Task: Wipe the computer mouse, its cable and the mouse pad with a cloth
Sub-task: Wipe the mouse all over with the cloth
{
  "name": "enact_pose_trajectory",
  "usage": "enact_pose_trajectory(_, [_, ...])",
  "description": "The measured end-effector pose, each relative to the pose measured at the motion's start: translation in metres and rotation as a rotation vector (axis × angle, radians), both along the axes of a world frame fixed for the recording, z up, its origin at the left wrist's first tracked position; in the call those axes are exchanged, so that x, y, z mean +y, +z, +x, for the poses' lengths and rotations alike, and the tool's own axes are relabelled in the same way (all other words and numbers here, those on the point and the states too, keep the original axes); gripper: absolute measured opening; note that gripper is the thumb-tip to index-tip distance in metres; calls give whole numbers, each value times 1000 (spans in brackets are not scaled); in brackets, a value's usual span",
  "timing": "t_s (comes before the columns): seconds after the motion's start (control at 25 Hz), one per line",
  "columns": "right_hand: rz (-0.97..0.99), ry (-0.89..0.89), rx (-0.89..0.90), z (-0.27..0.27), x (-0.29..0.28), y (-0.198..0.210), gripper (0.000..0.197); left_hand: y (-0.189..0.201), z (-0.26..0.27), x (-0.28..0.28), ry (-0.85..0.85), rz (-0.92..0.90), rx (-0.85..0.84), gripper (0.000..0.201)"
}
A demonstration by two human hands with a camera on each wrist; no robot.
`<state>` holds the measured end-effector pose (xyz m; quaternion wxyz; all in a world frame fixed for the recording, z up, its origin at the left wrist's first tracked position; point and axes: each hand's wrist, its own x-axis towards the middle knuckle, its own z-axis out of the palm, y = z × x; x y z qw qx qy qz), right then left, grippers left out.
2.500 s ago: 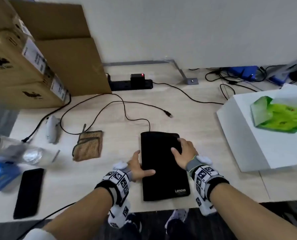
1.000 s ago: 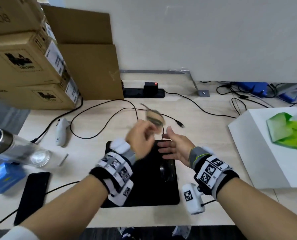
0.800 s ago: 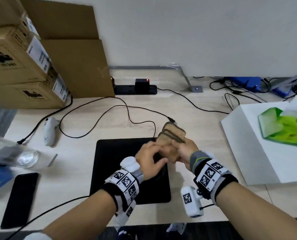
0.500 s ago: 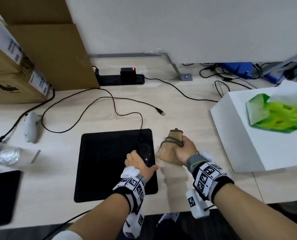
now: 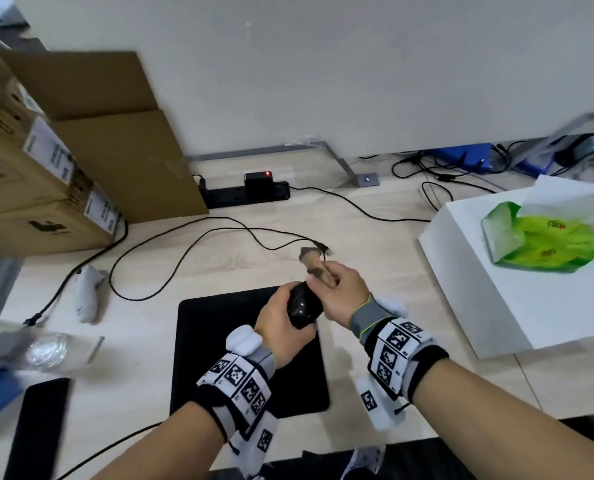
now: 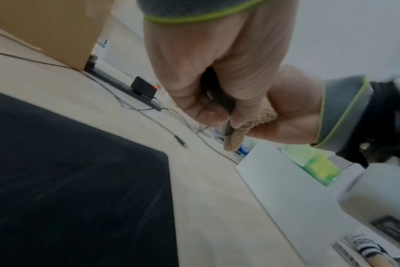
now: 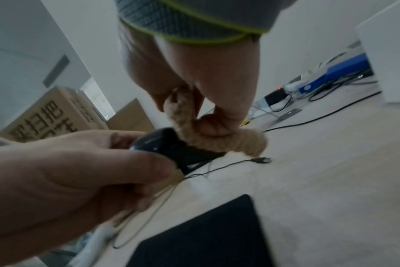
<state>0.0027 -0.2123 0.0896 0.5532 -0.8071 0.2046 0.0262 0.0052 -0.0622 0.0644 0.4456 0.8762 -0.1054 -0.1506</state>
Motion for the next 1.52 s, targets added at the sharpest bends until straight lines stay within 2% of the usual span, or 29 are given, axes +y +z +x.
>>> enact_pose_trajectory(0.08, [90,196,-4,0,14,9,20,11,6,1,31,16,-40,55])
enact_pose_trajectory(0.12, [55,290,-37,-3,20,11,27,15,10,4,68,39,-43,43])
enact_pose_trajectory(0.2, [-130,412,-184,-17,34,13,36,25,16,8,77,154,-18,13])
enact_pose_trajectory(0.24, [-235,418,-276,-21,36,9,35,27,17,10,36,149,-49,10])
enact_pose_trajectory(0.28, [-299,378,-328,-19,33,8,32,27,17,13,-17,96,-79,12])
enact_pose_trajectory(0.32, [-330,296,-314,-12,25,5,29,28,16,16,-64,32,-86,26])
enact_pose_trajectory(0.4, [-319,57,-148,8,6,3,19,34,14,21,-118,-43,-92,58])
enact_pose_trajectory(0.44, [-308,-3,-75,14,3,3,13,37,14,20,-131,-43,-101,65])
enact_pose_trajectory(0.52, [-378,36,-120,11,16,7,13,41,18,14,-63,-37,-143,56])
enact_pose_trajectory(0.6, [-400,119,-311,-4,41,17,32,54,20,8,88,8,-183,37])
enact_pose_trajectory(0.68, [-391,95,-383,0,41,18,37,56,26,15,37,-35,-184,37])
enact_pose_trajectory(0.76, [-328,-58,-209,22,22,17,29,60,27,24,-108,-61,-137,58])
enact_pose_trajectory(0.8, [-296,-108,-104,27,18,19,25,64,25,26,-131,-58,-122,65])
enact_pose_trajectory(0.84, [-310,-116,-83,26,19,21,21,65,25,25,-103,-49,-129,64])
enact_pose_trajectory(0.88, [-360,-75,-139,21,26,26,21,69,25,20,-26,-31,-152,54])
enact_pose_trajectory(0.96, [-430,86,-358,1,49,37,31,80,26,11,182,148,-177,17])
enact_pose_trajectory(1.0, [-431,143,-430,-4,55,34,34,79,26,11,197,199,-208,13])
enact_pose_trajectory(1.04, [-429,156,-457,-2,53,32,32,74,28,16,166,134,-226,14])
enact_pose_trajectory(1.08, [-395,97,-425,7,45,32,27,70,30,23,88,32,-208,22])
enact_pose_trajectory(1.16, [-281,-59,-214,28,27,35,22,67,32,35,-65,-100,-155,54])
enact_pose_trajectory(1.24, [-204,-118,-55,36,17,41,22,70,33,36,-96,-162,-125,67])
enact_pose_trajectory(1.36, [-153,-100,-118,37,21,48,18,74,41,36,-65,-314,-6,67])
enact_pose_trajectory(1.44, [-273,-48,-210,31,28,47,19,73,44,37,-34,-366,63,65])
enact_pose_trajectory(1.52, [-428,58,-352,22,44,48,28,73,45,34,-3,-347,43,53])
